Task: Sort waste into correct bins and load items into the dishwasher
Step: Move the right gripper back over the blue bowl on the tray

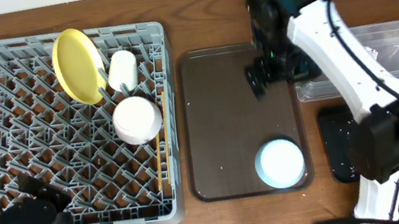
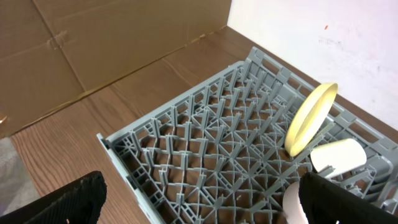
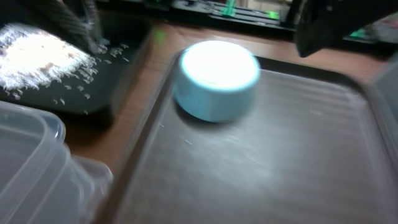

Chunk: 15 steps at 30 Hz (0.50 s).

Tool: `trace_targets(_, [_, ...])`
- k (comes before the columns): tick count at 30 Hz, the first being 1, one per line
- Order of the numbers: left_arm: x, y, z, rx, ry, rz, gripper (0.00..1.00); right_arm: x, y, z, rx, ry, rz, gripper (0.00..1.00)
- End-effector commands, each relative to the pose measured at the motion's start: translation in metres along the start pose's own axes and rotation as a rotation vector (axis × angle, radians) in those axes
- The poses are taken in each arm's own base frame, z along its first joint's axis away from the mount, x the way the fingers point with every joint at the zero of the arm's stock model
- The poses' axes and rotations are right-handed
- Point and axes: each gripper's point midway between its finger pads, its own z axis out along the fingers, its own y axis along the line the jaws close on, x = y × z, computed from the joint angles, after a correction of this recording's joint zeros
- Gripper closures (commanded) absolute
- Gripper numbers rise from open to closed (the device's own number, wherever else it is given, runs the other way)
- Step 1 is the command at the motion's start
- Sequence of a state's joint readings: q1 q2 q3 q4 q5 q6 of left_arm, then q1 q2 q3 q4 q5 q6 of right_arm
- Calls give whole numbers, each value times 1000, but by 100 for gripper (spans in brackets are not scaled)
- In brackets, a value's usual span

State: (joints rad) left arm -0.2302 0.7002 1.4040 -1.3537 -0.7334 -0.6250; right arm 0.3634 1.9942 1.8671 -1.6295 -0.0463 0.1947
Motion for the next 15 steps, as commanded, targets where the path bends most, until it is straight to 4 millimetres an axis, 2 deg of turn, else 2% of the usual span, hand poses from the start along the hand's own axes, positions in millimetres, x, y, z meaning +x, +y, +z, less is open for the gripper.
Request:
trace_targets(1, [-3, 1, -1, -8, -12, 0, 0, 11, -18, 29, 102, 81, -11, 18])
trace_targets(4, [-3, 1, -1, -8, -12, 0, 0, 18, -7, 53, 42, 128, -19, 47])
trace_targets(7, [-3, 1, -1, -8, -12, 0, 0, 27, -1, 69, 11, 169, -34, 53])
trace_targets(10, [-3, 1, -1, -8, -12, 0, 0, 40, -1, 87, 25, 217, -36, 80])
trace_targets(11, [-3, 1, -1, -8, -12, 0, 0, 45, -1, 93, 30, 233, -39, 85])
trace_targets(15, [-3, 1, -1, -8, -12, 0, 0, 62, -6, 113, 62, 287, -13, 82])
